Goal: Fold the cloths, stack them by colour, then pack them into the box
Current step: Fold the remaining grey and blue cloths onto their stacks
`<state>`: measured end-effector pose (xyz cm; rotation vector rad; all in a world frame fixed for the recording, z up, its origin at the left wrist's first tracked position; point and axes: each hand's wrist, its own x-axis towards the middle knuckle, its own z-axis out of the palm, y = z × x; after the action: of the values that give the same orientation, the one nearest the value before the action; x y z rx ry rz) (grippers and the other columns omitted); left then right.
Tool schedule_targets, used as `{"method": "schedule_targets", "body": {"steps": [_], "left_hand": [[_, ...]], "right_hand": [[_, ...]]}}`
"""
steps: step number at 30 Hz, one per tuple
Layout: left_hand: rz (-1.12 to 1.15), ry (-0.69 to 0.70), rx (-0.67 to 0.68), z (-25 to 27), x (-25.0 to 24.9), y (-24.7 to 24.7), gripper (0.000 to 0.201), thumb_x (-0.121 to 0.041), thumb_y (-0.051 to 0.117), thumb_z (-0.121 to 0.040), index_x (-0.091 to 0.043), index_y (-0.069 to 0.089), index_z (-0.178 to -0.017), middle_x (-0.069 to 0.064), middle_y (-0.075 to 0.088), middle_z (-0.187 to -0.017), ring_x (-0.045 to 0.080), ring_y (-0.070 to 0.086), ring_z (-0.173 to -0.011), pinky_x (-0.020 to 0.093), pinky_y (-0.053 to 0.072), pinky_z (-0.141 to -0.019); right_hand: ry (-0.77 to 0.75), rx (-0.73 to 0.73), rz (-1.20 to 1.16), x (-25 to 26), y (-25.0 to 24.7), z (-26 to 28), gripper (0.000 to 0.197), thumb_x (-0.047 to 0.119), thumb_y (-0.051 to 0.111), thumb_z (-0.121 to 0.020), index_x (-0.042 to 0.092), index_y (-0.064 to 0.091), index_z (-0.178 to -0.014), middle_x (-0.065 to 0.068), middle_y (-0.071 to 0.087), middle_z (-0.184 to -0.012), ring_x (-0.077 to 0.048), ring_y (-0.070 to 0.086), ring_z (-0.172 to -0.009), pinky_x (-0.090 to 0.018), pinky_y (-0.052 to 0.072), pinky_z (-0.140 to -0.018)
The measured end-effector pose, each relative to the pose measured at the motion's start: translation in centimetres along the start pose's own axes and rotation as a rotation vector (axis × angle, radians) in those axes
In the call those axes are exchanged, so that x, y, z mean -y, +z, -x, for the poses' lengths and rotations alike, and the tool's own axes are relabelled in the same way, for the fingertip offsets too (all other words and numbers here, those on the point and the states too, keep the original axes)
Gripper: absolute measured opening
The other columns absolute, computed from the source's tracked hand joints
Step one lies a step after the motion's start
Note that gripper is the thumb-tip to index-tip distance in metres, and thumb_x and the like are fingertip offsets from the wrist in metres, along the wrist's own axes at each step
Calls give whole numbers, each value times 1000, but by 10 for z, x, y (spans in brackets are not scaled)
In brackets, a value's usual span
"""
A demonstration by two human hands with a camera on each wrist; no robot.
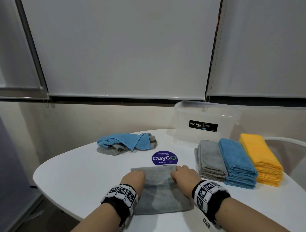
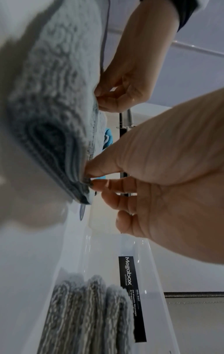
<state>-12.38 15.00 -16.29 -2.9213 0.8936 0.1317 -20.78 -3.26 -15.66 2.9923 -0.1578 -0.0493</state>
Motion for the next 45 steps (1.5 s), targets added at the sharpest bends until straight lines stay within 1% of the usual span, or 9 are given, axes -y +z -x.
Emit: {"method": "schedule_targets", "body": {"steps": [6,12,18,20,23,27,33,41,45], "left_hand": [[153,37,37,-9,14,4,21,-10,58,-86,-14,70,-102,6,67,-109,24,62,-105,26,45,-89],[376,89,60,-12,39,3,15,-10,69,-79,-14,74,-93,-13,56,-71,7,55,-80,3,35,-60],[313,108,-31,-7,34,-1,24,-7,54,-81,-30,49,-78,-5,51,-97,16,56,-98,18,42,-80],[326,140,-146,-4,27,-4,18,-12,51,-86,-26,52,-97,-4,49,-109,17,51,-110,24,42,-92],[247,156,-120,-10,8,1,51,-28,46,-94,-15,36,-142,2,32,-150,21,29,-139,37,27,-115],[75,112,68,-24,-16,12,67,-30,34,-98,-12,1,-153,5,-4,-161,23,-3,-148,46,6,-119],[114,10,196,-35,0,32,78,-50,33,-98,-8,-3,-152,8,-9,-160,21,-5,-148,39,6,-120],[169,5,264,-33,16,27,89,-59,36,-94,-8,-8,-152,8,-13,-160,21,-7,-148,42,8,-121],[189,9,222,-28,17,11,88,-63,45,-88,-11,13,-152,4,11,-159,22,16,-146,45,17,-118]], "right_hand": [[-54,37,24,-8,10,-6,26,6,45,-89,16,61,-107,-9,56,-115,-28,51,-110,-32,28,-73],[-4,59,-29,-10,7,-7,16,10,47,-87,26,49,-86,-7,58,-100,-28,56,-104,-32,31,-73],[32,68,-78,-10,-2,-7,14,9,46,-88,21,52,-89,-10,56,-97,-30,57,-96,-30,32,-72],[35,-75,-130,-5,-10,-9,16,8,43,-89,17,54,-97,-8,56,-102,-29,56,-103,-30,31,-71],[-55,-210,-189,15,-12,-21,26,13,43,-92,9,53,-116,-10,55,-121,-29,51,-114,-35,38,-85],[-124,175,-145,44,15,-45,79,30,53,-90,2,11,-150,-16,10,-158,-28,10,-147,-40,14,-120],[-18,364,-183,20,24,-55,91,55,44,-93,0,0,-151,-16,-3,-159,-27,-4,-148,-41,5,-120],[0,337,-266,-18,27,-49,89,59,55,-85,11,16,-149,-7,21,-153,-27,26,-138,-45,26,-112],[58,246,-236,-17,12,-42,77,67,61,-74,19,41,-132,-4,47,-131,-27,49,-119,-40,39,-99]]}}
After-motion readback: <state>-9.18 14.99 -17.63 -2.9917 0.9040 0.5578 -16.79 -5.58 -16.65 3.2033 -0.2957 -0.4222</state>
